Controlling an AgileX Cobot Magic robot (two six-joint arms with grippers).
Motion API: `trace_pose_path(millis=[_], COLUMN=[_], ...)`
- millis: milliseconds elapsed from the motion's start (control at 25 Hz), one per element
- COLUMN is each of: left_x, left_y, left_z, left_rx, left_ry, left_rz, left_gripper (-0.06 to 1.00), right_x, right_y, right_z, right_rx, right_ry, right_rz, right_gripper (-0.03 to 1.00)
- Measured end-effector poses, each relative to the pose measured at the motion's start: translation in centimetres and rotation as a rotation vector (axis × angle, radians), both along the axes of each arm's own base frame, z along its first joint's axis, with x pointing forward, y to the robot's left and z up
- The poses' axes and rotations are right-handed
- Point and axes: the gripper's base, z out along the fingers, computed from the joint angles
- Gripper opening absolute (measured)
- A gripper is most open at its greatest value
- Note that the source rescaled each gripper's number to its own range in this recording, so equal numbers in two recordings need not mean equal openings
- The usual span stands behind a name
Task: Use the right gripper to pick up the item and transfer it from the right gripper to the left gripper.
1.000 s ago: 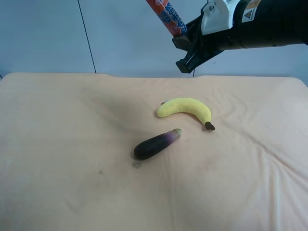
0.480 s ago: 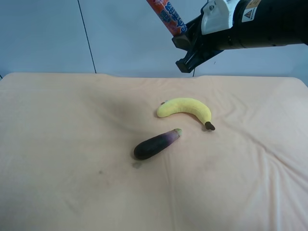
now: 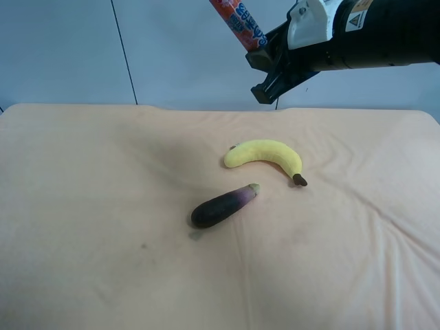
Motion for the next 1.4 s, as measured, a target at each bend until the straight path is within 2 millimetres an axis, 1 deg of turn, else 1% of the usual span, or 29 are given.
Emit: trace_pose_path(millis=[160,320,480,600,720,840,1080,1240,1400], left_x=[0.1,1.2,3.6,5.3,6.6,7.5,8.5,9.1,10.0], left_y=[-0.6,-2.0,-4.0,-5.9,-7.7,-9.2,-11.7,-13.4,-14.9], left_z=[0.1,0.9,0.8,0.3,0.1,0.1,0.4,0.1,0.3], left_rx=[0.04,0.089,0.096,0.103,0.087,0.056,-0.009,-0.046,-0.081], left_ry=[-0.031,-0.077,-0.023,0.026,0.044,0.026,-0.067,-0.06,-0.041], left_rz=[-0.04,-0.11,-0.176,-0.227,-0.257,-0.278,-0.305,-0.332,-0.353], left_gripper=[1.0,1.0,1.0,1.0,1.0,1.0,1.0,1.0,1.0], right_x=[0.0,0.0,0.0,0.0,0.0,0.0,0.0,0.0,0.0], right_y=[0.0,0.0,0.0,0.0,0.0,0.0,0.0,0.0,0.0], right_z=[0.0,0.0,0.0,0.0,0.0,0.0,0.0,0.0,0.0], right_rx=[0.0,0.0,0.0,0.0,0.0,0.0,0.0,0.0,0.0], right_ry=[0.0,0.0,0.0,0.0,0.0,0.0,0.0,0.0,0.0], right_rz=[0.0,0.0,0.0,0.0,0.0,0.0,0.0,0.0,0.0], right_gripper=[0.0,0.0,0.0,0.0,0.0,0.0,0.0,0.0,0.0])
